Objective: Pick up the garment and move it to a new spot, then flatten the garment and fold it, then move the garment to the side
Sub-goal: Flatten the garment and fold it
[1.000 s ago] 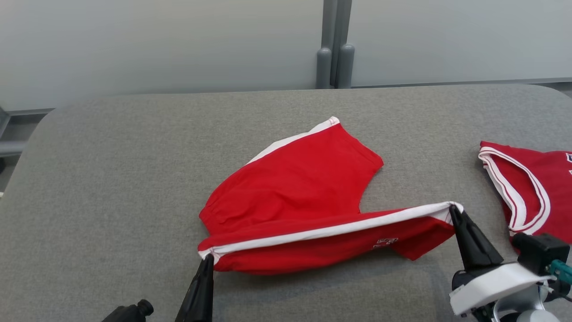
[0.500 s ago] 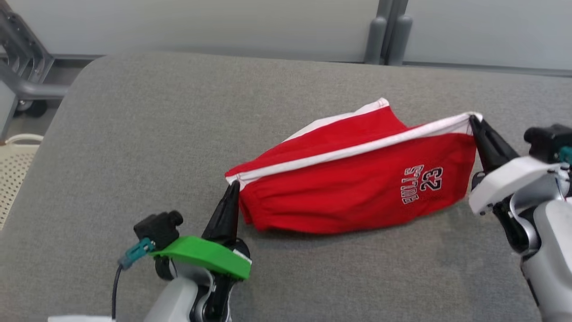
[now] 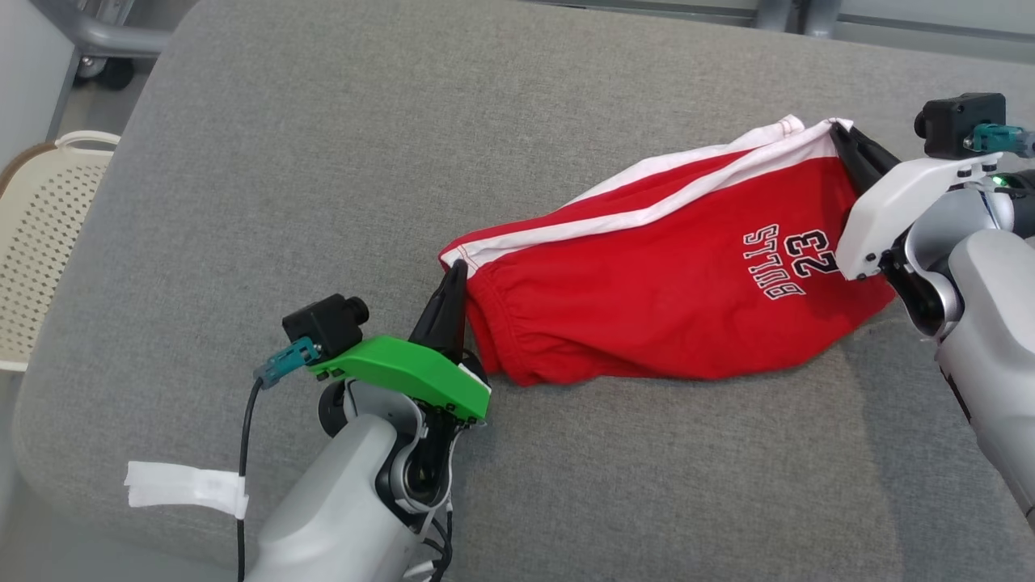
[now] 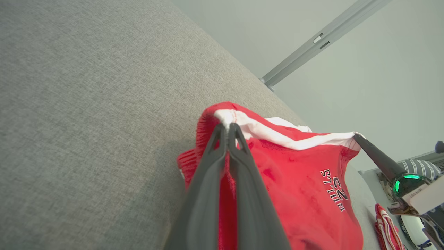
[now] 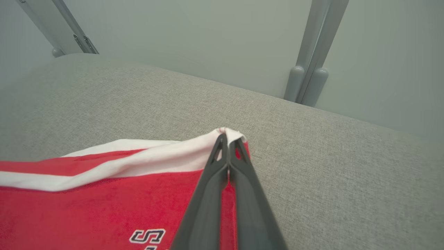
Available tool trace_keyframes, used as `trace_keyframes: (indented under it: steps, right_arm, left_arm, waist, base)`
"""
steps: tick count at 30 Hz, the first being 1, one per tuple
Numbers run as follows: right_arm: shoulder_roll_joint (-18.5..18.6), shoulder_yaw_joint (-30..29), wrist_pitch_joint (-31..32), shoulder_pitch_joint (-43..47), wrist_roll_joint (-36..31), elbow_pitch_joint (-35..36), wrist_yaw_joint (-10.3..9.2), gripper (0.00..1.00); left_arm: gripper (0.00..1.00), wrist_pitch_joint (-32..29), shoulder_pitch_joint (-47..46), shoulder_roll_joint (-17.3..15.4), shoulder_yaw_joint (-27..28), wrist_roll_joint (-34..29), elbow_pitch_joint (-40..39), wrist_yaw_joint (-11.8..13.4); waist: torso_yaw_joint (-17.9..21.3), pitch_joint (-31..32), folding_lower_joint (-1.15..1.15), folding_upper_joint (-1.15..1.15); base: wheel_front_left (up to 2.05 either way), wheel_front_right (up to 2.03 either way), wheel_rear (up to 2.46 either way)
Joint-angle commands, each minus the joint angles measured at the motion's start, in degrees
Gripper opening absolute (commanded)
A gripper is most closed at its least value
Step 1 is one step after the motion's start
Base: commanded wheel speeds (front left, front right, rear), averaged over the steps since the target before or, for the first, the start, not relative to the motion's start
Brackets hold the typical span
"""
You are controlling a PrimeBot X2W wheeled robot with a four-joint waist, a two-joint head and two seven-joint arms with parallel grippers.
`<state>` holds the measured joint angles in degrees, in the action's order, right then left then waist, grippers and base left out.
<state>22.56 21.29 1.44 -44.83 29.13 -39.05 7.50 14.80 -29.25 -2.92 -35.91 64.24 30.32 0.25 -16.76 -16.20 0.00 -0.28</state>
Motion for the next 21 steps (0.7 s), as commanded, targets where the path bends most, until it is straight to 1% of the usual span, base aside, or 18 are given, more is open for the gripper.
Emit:
trace_keyframes:
  steps: [1, 2, 4, 11, 16, 19, 20, 21]
  right_arm:
    - [0.33, 0.71, 0.08, -1.29, 0.80, -1.34, -0.02, 0.00]
    - [0.74, 2.45, -0.27, -3.26, 1.31, -4.06, -0.02, 0.00]
    - [0.65, 4.35, -0.54, -4.85, 2.21, -6.38, -0.02, 0.00]
    - [1.30, 9.99, -1.64, -9.60, 4.68, -12.95, -0.02, 0.00]
    - [1.51, 13.16, -2.71, -12.04, 6.85, -16.04, -0.02, 0.00]
    - [1.56, 15.68, -3.20, -12.97, 8.59, -16.21, -0.02, 0.00]
    - [1.79, 16.50, -3.46, -13.43, 8.92, -16.27, -0.02, 0.06]
    - [1.98, 17.29, -3.84, -13.80, 9.29, -16.44, -0.02, 0.22]
  left_arm:
    - [0.00, 0.39, -1.30, -0.01, -0.43, 0.44, 0.26, 0.34]
    - [0.00, 0.39, -2.05, -0.01, -0.46, 0.97, 0.02, 1.14]
    - [0.00, 0.40, -2.22, -0.02, -0.37, 1.07, -0.52, 1.78]
    - [0.00, 0.38, -1.92, -0.02, -1.29, 1.26, -1.82, 2.89]
    - [0.00, 0.38, -1.89, -0.03, -1.77, 1.63, -2.11, 3.64]
    - [0.00, 0.38, -1.89, -0.03, -2.23, 1.59, -1.98, 3.76]
    - [0.00, 0.38, -1.99, -0.03, -2.28, 1.49, -1.95, 3.83]
    - [0.00, 0.38, -2.06, -0.03, -2.31, 1.47, -1.90, 3.88]
  waist:
    - [-1.21, -1.34, 0.00, 0.28]
    - [-1.45, -1.65, 0.00, 0.28]
    - [-1.70, -1.88, 0.00, 0.28]
    - [-2.31, -2.31, 0.00, 0.28]
    - [-2.70, -2.59, 0.00, 0.28]
    - [-2.86, -2.78, 0.00, 0.28]
    - [-2.85, -2.85, 0.00, 0.28]
    - [-2.83, -2.89, 0.00, 0.28]
  base:
    - [0.00, 0.00, 0.00]
    - [0.00, 0.00, 0.00]
    - [0.00, 0.00, 0.00]
    - [0.00, 0.00, 0.00]
    - [0.00, 0.00, 0.00]
    - [0.00, 0.00, 0.00]
    - [0.00, 0.00, 0.00]
    - [0.00, 0.00, 0.00]
